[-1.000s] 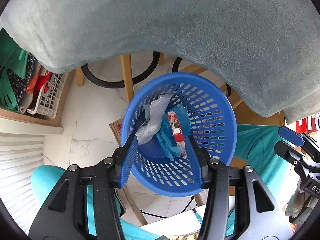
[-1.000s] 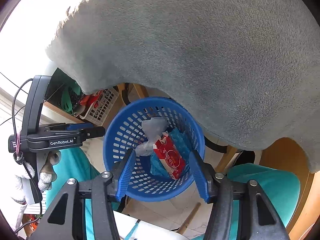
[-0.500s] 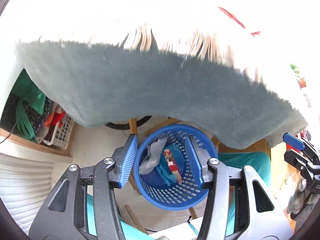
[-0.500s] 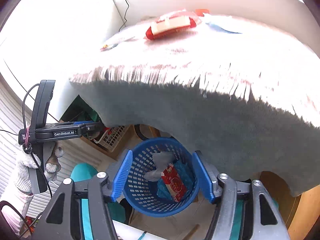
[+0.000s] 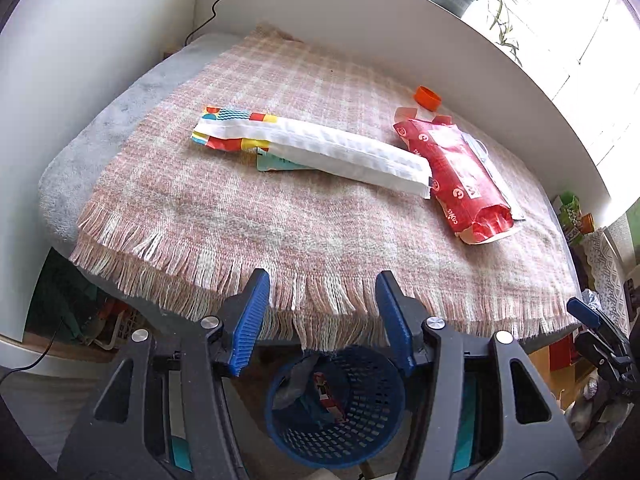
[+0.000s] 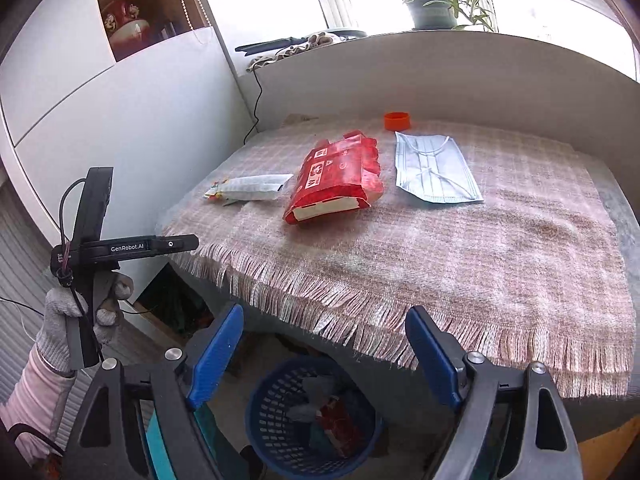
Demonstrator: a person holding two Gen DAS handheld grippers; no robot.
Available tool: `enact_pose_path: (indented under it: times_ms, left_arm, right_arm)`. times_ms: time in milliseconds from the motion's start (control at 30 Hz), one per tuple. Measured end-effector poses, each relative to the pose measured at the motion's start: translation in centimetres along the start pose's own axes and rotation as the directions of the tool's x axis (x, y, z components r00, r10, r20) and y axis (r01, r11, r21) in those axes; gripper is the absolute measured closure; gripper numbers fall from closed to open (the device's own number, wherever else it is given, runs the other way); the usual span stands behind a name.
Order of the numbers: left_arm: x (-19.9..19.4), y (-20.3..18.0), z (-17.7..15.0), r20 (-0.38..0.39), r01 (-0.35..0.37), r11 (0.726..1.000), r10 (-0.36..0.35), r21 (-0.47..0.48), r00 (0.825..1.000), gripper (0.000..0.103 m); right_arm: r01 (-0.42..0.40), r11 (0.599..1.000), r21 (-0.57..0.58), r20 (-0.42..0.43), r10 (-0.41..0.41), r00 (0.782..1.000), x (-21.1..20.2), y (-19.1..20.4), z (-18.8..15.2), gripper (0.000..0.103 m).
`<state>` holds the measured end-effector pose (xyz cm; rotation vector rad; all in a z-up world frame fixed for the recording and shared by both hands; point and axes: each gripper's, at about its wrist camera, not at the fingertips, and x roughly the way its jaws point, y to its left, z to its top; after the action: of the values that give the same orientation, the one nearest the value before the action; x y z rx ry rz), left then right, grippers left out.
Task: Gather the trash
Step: 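Raise both tools back over the bed toward the remaining trash, then grasp the white strip package with the left tool while the right tool grasps the red wrapper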
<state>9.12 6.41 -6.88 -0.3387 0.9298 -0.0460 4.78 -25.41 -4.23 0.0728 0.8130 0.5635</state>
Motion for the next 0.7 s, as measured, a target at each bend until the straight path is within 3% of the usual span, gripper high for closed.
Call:
enact_pose_path:
  times_ms: [133,233,433,700]
  left_arm:
    - [1.4,0.5,2.9,-0.007,0.008,0.999,-0.008,-0.043,1.0,0.04]
    - [2.4,0.5,3.9,-0.004,-0.026,0.998,0.025,-0.049,1.0,0.04]
    - [4.5,1.7,5.2,-0.032,0.027,0.992,-0.031,-0.125,0.999,0.04]
    - [6.9,3.0,7.2,-0.051,0.068,0.974,-0.081,-0.215,0.995,0.04]
  right_arm:
    - [-0.018,1.0,0.012,0.002,0.018,1.0,1.2,-1.1,2.6,0.018]
    - [-0.052,0.998,0.026,-0.009,0.053,0.999,2.3,-1.7,4.5,0.018]
    - [-0.093,0.994,0.055,-0.073,0.097,0.993,5.9,-3.0,8.1,0.019]
    - [-0.169,0.964,0.205,-0.155,0.203,0.967,10.6,-5.4,8.9,0.026]
